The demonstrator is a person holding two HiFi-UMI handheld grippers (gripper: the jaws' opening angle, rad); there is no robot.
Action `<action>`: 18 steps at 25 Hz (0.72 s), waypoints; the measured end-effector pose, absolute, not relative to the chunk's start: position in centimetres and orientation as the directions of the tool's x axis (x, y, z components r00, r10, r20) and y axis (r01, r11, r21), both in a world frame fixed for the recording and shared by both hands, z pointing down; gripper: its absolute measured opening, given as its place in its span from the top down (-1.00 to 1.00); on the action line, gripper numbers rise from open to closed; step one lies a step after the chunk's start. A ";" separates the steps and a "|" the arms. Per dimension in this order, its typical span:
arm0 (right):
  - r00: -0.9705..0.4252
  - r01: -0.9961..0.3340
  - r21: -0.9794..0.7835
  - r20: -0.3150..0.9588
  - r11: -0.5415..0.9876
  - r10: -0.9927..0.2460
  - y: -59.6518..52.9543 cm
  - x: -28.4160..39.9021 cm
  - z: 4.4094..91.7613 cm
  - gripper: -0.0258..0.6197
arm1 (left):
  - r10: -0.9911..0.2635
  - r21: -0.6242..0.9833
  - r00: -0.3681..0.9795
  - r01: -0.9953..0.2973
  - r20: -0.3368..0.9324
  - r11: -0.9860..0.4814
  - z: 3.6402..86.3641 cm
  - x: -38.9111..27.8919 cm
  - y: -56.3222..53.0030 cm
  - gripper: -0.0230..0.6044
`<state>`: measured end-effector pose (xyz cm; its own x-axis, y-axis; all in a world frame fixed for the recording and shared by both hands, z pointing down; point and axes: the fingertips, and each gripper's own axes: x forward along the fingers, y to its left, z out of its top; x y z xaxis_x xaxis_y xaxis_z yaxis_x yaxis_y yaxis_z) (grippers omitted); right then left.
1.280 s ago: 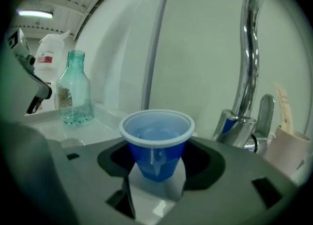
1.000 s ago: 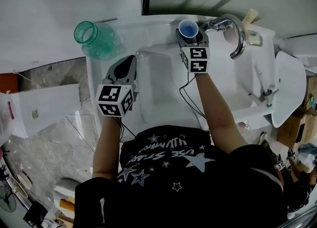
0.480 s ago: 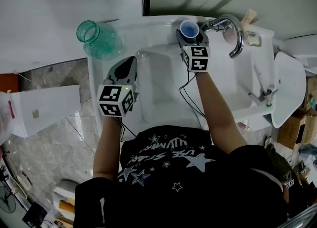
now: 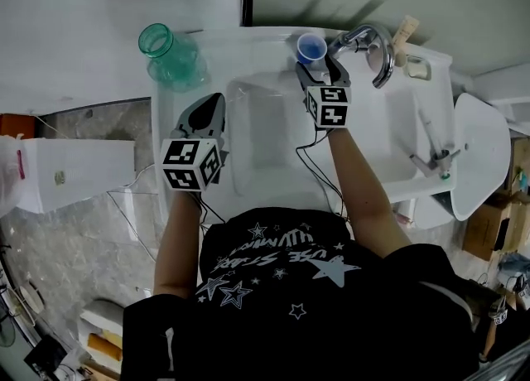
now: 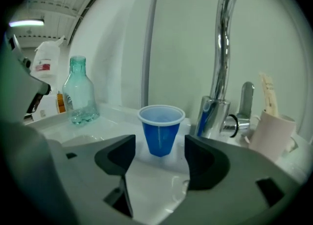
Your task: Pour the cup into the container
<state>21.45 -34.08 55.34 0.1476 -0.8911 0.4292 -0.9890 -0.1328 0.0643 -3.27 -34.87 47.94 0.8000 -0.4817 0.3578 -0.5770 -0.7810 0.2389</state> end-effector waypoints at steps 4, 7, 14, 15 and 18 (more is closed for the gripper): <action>0.125 -0.992 0.054 0.422 -0.112 -0.898 -32.4 20.9 54.1 -0.01 | -0.527 0.225 0.779 -0.612 0.340 -0.758 46.4 -4.4 -33.1 0.89; 0.100 -0.995 0.039 0.430 -0.093 -0.897 -30.9 20.1 53.6 0.17 | -0.563 0.224 0.759 -0.641 0.328 -0.734 45.6 -5.3 -31.7 0.89; 0.000 -1.000 0.010 0.390 0.004 -0.921 -27.6 17.4 51.2 0.52 | -0.627 0.216 0.721 -0.689 0.294 -0.691 43.8 -5.8 -27.4 0.89; -0.015 -1.000 0.006 0.383 0.019 -0.924 -27.2 17.1 50.8 0.56 | -0.635 0.213 0.716 -0.695 0.288 -0.687 43.5 -5.8 -26.8 0.89; -0.064 -0.998 -0.003 0.363 0.068 -0.930 -25.7 16.1 49.7 0.64 | -0.656 0.204 0.702 -0.711 0.278 -0.673 42.9 -5.7 -24.8 0.89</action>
